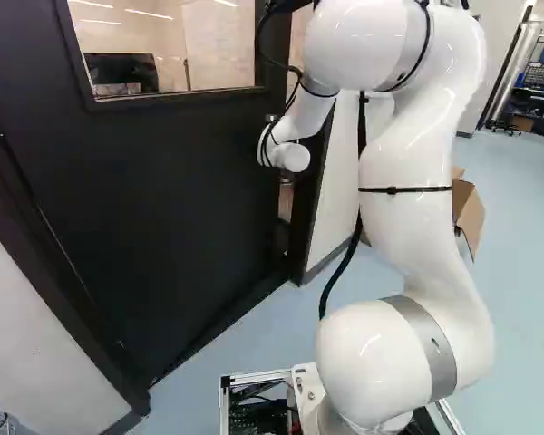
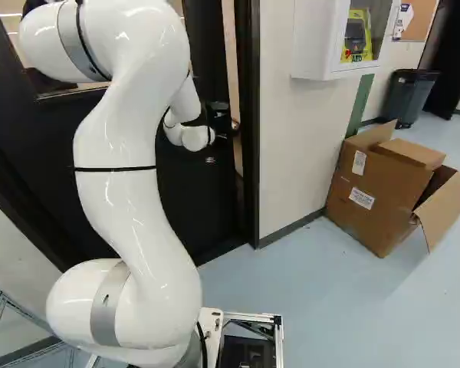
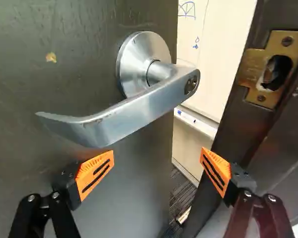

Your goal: Open the door and move inside

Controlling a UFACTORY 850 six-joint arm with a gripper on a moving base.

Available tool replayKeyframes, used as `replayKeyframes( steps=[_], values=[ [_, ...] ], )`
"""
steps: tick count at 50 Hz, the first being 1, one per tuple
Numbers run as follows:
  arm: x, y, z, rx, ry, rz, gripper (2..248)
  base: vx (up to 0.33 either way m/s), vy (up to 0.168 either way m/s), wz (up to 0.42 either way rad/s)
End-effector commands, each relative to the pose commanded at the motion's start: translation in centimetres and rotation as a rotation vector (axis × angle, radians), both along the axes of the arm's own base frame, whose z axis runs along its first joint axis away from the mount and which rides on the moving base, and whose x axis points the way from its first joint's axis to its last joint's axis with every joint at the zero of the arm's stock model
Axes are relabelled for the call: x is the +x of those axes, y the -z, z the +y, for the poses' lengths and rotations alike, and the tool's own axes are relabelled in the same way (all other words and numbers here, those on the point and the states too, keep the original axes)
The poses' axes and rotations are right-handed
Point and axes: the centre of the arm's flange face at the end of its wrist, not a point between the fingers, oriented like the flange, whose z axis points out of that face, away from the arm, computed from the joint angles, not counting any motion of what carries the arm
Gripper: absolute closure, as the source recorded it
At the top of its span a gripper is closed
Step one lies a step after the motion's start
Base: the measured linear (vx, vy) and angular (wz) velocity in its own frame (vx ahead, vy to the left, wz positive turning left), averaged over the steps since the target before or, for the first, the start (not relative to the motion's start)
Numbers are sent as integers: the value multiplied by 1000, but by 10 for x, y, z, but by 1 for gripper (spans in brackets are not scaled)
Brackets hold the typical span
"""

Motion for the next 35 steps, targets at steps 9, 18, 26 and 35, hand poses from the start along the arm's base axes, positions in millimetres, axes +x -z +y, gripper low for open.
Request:
replayKeyframes(
  steps=[9, 18, 26, 35],
  values=[
    [15, 2, 10, 1, -15, -11, 3, 0, 0, 0],
    [29, 5, 22, 2, -31, -22, 3, 0, 0, 0],
    [41, 7, 33, 3, -45, -32, 3, 0, 0, 0],
    [53, 9, 46, 4, -62, -42, 3, 0, 0, 0]
  ],
)
